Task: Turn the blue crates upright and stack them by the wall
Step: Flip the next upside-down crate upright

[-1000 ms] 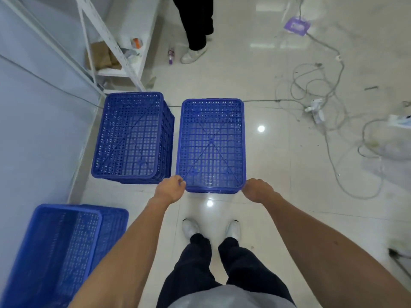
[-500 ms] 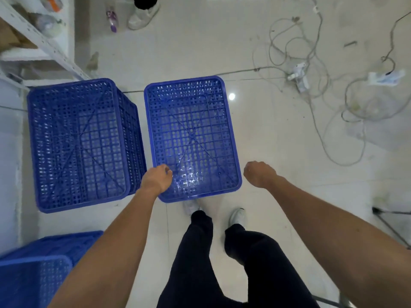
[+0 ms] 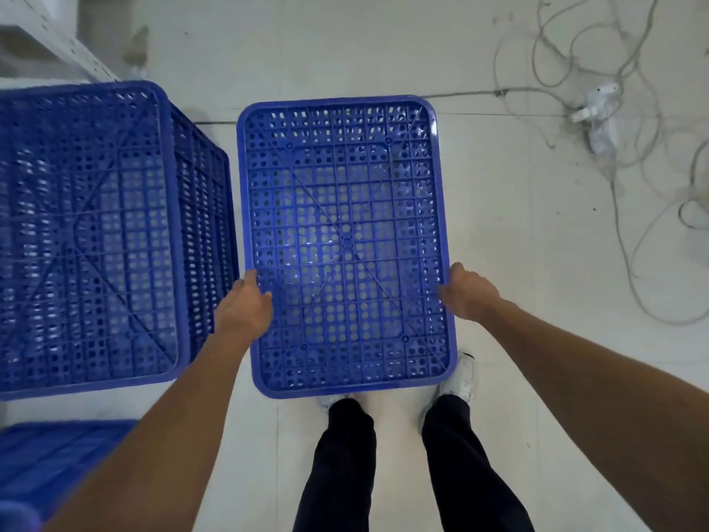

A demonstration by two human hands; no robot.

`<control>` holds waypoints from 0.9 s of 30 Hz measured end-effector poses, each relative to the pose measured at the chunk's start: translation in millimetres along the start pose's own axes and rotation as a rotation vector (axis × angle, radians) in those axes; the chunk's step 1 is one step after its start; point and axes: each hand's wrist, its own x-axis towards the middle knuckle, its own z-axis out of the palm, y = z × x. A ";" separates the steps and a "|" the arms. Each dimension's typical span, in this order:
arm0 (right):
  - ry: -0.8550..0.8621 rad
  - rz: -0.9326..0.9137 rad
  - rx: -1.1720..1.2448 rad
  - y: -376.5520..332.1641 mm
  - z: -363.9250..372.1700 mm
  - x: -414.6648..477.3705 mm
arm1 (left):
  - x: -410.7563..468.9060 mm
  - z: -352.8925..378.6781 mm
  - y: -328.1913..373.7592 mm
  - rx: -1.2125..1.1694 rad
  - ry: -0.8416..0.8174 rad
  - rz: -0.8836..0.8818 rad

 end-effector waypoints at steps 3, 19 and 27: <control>0.076 0.019 0.062 2.7 6.0 27.4 | 15.8 18.0 1.6 -0.009 -0.013 -0.053; 0.106 0.041 0.256 12.4 31.9 66.4 | 54.1 35.7 -3.8 -0.321 0.087 -0.253; 0.119 0.078 0.256 53.5 13.7 62.1 | 40.1 49.7 32.3 -0.368 0.075 -0.178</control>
